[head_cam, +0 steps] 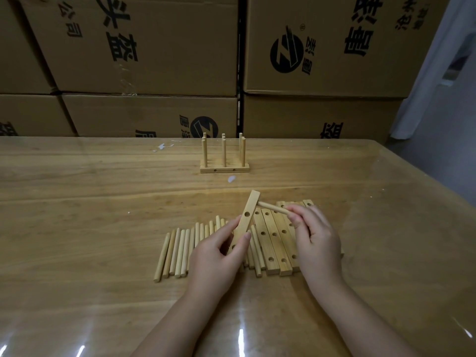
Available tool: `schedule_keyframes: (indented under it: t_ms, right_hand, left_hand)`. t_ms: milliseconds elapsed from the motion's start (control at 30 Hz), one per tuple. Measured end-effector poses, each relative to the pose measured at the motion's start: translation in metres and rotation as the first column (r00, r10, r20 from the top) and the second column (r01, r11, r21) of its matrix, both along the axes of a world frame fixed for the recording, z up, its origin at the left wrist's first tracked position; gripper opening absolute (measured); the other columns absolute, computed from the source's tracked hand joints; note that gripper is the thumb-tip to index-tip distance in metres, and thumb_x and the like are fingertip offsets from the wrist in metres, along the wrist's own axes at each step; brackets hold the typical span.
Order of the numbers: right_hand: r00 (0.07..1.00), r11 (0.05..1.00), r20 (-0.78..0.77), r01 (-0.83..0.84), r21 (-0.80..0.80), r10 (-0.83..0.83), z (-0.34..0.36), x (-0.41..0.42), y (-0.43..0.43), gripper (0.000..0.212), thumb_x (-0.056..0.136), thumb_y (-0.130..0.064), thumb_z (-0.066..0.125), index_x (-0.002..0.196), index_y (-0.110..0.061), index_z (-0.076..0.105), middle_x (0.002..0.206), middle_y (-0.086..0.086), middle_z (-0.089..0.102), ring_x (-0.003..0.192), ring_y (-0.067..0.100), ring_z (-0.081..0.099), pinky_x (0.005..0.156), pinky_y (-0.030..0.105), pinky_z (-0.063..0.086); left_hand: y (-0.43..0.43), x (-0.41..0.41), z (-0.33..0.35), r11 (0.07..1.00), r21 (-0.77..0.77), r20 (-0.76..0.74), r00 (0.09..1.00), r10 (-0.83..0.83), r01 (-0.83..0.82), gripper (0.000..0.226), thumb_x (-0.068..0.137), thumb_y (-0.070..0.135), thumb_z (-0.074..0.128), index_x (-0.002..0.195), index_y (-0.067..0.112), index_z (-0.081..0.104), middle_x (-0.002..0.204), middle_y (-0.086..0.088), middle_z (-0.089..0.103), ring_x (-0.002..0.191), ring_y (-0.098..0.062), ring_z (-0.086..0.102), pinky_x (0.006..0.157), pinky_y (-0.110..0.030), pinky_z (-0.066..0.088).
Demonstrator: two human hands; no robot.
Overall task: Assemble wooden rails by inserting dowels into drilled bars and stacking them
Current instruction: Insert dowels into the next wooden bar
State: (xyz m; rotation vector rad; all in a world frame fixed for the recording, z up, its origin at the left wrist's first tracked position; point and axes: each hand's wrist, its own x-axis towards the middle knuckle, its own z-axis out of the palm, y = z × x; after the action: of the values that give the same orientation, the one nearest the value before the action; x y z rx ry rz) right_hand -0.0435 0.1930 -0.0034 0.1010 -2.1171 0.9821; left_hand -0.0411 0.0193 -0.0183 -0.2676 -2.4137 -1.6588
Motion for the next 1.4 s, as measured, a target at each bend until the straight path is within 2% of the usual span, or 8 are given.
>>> schedule_keyframes:
  t_ms: [167, 333, 533, 700, 800, 967, 1267, 1400]
  right_hand:
    - [1.000, 1.000, 0.013, 0.011, 0.017, -0.011, 0.000, 0.001, 0.001, 0.020, 0.090, -0.006, 0.056, 0.105, -0.009, 0.069, 0.088, -0.004, 0.064, 0.079, 0.012, 0.059, 0.063, 0.021, 0.047]
    - [0.999, 0.999, 0.020, 0.029, 0.042, -0.030, 0.002, 0.002, 0.001, 0.018, 0.090, -0.007, 0.057, 0.103, -0.009, 0.069, 0.086, -0.005, 0.063, 0.076, 0.011, 0.058, 0.061, 0.014, 0.039]
    - [0.999, 0.998, 0.031, 0.039, 0.046, -0.040, 0.003, 0.002, 0.000, 0.017, 0.090, -0.006, 0.056, 0.102, -0.006, 0.069, 0.090, 0.001, 0.067, 0.079, 0.016, 0.061, 0.062, 0.025, 0.048]
    - [0.997, 0.985, 0.040, 0.059, 0.160, -0.067, 0.005, 0.001, 0.000, 0.018, 0.092, -0.014, 0.055, 0.102, -0.007, 0.068, 0.088, 0.000, 0.066, 0.080, 0.017, 0.060, 0.065, 0.026, 0.045]
    - [0.990, 0.934, 0.058, 0.101, 0.343, -0.129, 0.004, -0.001, 0.009, 0.020, 0.088, -0.023, 0.060, 0.097, -0.009, 0.070, 0.083, 0.002, 0.065, 0.077, 0.020, 0.059, 0.067, 0.033, 0.046]
    - [0.993, 0.891, 0.019, 0.099, 0.443, -0.119, -0.002, -0.003, 0.007, 0.023, 0.090, -0.022, 0.052, 0.096, -0.004, 0.067, 0.082, 0.005, 0.062, 0.073, 0.022, 0.059, 0.063, 0.032, 0.048]
    - [0.998, 0.927, 0.031, 0.041, 0.373, -0.056, 0.003, 0.002, 0.002, 0.041, 0.094, -0.034, 0.037, 0.092, -0.009, 0.069, 0.076, -0.002, 0.068, 0.062, 0.015, 0.062, 0.050, 0.027, 0.048]
    - [0.995, 0.964, 0.099, 0.000, 0.265, -0.027, 0.001, 0.003, 0.001, 0.040, 0.096, -0.036, 0.038, 0.089, -0.010, 0.068, 0.069, -0.002, 0.065, 0.056, 0.017, 0.058, 0.046, 0.033, 0.047]
  left_hand:
    - [0.001, 0.001, 0.002, 1.000, -0.027, -0.025, 1.000, -0.008, 0.007, 0.038, 0.084, 0.041, 0.062, 0.116, 0.056, 0.048, 0.114, 0.027, 0.063, 0.111, 0.007, 0.056, 0.096, -0.030, 0.050]
    - [0.000, 0.002, 0.004, 0.996, -0.086, -0.066, 0.998, 0.010, -0.016, 0.037, 0.084, 0.041, 0.063, 0.108, 0.064, 0.045, 0.087, 0.052, 0.054, 0.097, 0.019, 0.055, 0.086, -0.021, 0.052]
    - [0.003, 0.005, 0.007, 0.978, -0.198, -0.122, 0.992, 0.039, -0.063, 0.038, 0.086, 0.043, 0.060, 0.110, 0.064, 0.039, 0.079, 0.058, 0.048, 0.084, 0.008, 0.060, 0.069, -0.024, 0.055]
    - [0.005, 0.005, 0.007, 0.960, -0.255, -0.187, 0.980, 0.070, -0.117, 0.042, 0.086, 0.044, 0.059, 0.126, 0.046, 0.046, 0.087, 0.041, 0.056, 0.080, 0.018, 0.056, 0.062, -0.006, 0.044]
    - [0.008, 0.006, 0.010, 0.916, -0.363, -0.338, 0.940, 0.042, -0.171, 0.043, 0.086, 0.031, 0.067, 0.128, 0.032, 0.056, 0.087, 0.020, 0.064, 0.059, 0.017, 0.049, 0.053, 0.000, 0.036]
    - [0.009, 0.005, 0.013, 0.899, -0.399, -0.434, 0.901, -0.012, -0.180, 0.044, 0.087, 0.018, 0.066, 0.130, 0.012, 0.057, 0.081, 0.009, 0.057, 0.063, -0.003, 0.047, 0.052, -0.010, 0.032]
    - [0.011, 0.006, 0.010, 0.917, -0.391, -0.316, 0.947, -0.051, -0.081, 0.057, 0.089, 0.049, 0.041, 0.138, 0.023, 0.049, 0.109, 0.006, 0.066, 0.081, -0.004, 0.060, 0.068, -0.020, 0.050]
    - [0.012, 0.007, 0.014, 0.927, -0.365, -0.354, 0.934, -0.053, -0.085, 0.051, 0.089, 0.043, 0.046, 0.133, 0.019, 0.056, 0.108, 0.003, 0.069, 0.084, -0.007, 0.064, 0.069, -0.017, 0.047]
